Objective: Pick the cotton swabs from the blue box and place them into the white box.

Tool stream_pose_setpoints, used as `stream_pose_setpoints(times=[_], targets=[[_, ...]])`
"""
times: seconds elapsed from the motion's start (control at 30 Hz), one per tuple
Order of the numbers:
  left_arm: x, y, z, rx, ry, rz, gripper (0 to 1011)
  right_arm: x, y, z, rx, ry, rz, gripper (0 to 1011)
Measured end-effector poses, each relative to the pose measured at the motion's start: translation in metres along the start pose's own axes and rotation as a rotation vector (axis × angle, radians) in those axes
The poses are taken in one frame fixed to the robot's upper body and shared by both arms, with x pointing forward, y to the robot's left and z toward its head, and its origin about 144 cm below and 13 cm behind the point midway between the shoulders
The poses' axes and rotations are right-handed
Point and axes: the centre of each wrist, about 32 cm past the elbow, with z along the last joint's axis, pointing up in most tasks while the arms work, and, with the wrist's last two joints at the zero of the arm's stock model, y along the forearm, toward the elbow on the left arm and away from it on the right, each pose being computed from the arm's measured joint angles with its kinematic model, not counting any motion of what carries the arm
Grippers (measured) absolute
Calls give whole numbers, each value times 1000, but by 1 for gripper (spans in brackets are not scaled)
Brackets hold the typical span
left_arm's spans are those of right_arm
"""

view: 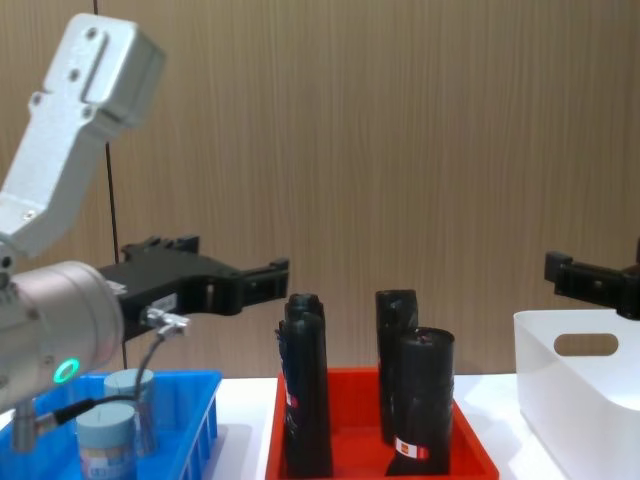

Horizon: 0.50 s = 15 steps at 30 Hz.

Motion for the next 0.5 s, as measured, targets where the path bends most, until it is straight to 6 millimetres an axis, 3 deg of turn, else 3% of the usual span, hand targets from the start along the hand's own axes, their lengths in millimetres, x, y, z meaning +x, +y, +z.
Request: stream_pose_setpoints(times=[0.5], targets=[[18, 19, 4, 128, 86, 134, 1004, 0, 0, 0, 0, 0, 0, 1002]])
